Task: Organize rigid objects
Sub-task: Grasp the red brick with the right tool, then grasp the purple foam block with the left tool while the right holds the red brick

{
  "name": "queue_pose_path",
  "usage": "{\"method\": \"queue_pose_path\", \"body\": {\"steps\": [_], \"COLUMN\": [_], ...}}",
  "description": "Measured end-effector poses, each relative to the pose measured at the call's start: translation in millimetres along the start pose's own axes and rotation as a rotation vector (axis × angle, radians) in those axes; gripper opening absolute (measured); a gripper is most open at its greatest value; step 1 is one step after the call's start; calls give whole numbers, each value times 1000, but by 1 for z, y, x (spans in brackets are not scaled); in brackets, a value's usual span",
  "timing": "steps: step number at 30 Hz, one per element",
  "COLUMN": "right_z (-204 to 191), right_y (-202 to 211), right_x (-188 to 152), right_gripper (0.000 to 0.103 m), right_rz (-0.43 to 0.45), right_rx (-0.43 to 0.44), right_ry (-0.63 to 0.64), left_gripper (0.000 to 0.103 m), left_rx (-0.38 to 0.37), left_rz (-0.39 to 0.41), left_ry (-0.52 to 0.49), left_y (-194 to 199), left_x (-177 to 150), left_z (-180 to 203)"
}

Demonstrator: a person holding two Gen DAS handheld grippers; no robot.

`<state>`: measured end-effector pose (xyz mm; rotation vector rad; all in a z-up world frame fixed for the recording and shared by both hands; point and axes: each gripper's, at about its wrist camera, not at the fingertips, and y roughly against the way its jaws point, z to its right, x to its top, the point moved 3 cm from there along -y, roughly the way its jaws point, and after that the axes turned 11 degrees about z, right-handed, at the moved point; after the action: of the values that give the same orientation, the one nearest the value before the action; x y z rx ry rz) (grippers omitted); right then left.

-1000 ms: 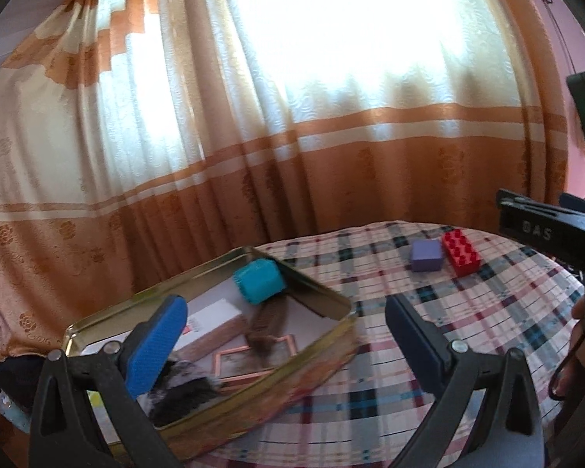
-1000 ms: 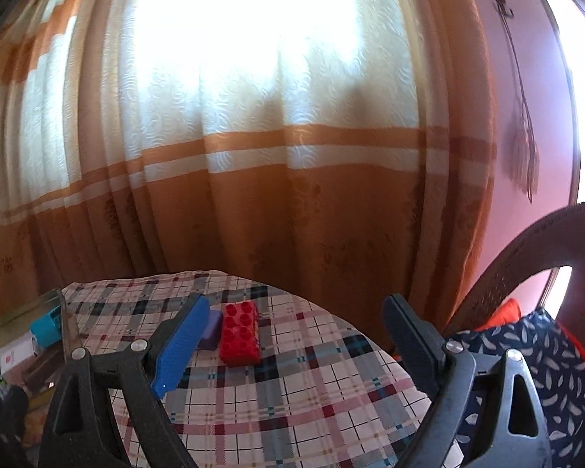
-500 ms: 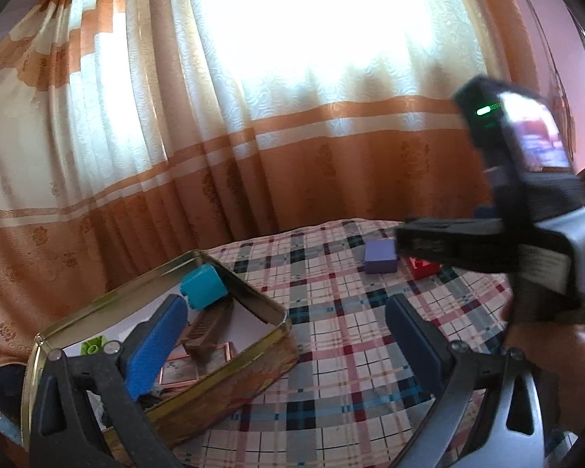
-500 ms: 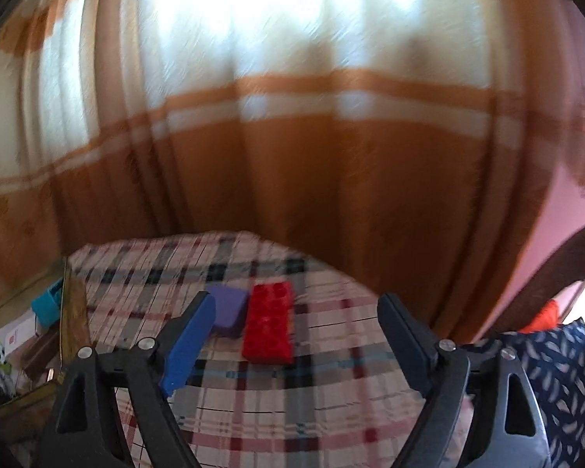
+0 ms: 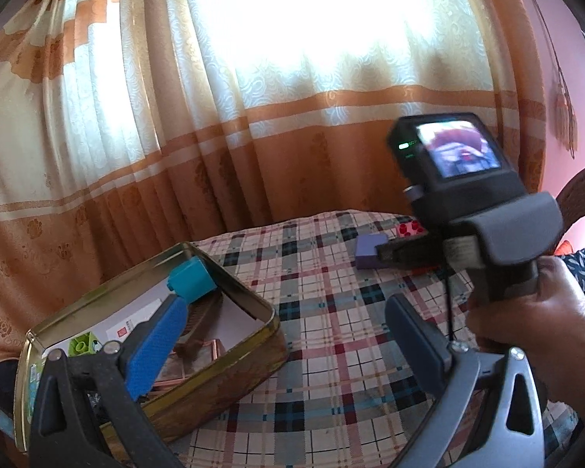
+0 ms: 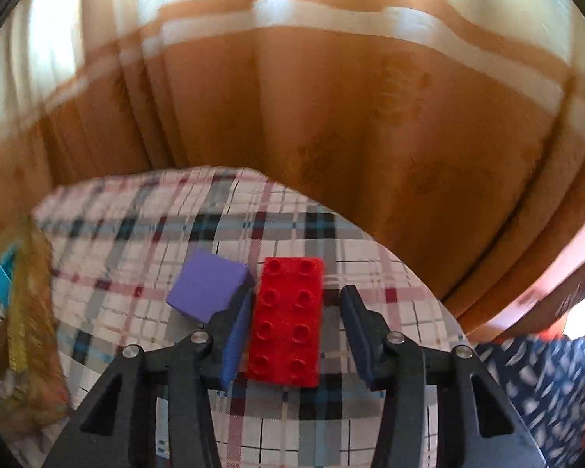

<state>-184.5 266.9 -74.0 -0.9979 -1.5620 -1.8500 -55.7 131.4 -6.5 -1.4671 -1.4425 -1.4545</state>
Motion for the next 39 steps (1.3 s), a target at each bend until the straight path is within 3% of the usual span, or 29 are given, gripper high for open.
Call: {"method": "queue_pose_path", "body": {"steps": [2,4,8,12,19,26,29,31,33,36,39], "right_z": [-2,2,25,53,87,109,112,112,112,105,104], "right_y": [0,3,15,43,77,78,71,69,70,69,68], "right_x": [-1,-1,-5,-12,-7,-9,-9,-11,-11,-11,-12], "right_gripper": [48,34,34,34,34,34,34,34,34,34,34], "right_rz": [-1,8,47,175,338,333,308,303,301,298,293], "right_rx": [-10,-14,28,89,-38,-80,-73,-71,-69,-67,-65], "right_ry": [11,-7,-140,-292,-386,-455,-454,-455,-448,-433,-429], "left_gripper": [103,103,103,103,103,102,89,89,80,69,67], "left_rx": [1,3,6,-19,-84,-168,-191,-192,-192,-196,-198], "left_rz": [-1,-7,-13,18,21,-147,-200,-223,-251,-334,-413], "left_ry": [-7,-11,-13,-5,12,100,111,117,130,144,189], "left_y": [-1,-1,-4,-5,-38,-103,-126,-139,-152,-171,-184], "left_x": [0,-1,-1,5,27,22,21,21,20,13,3], "left_z": [2,2,3,11,36,53,60,63,65,67,64]}}
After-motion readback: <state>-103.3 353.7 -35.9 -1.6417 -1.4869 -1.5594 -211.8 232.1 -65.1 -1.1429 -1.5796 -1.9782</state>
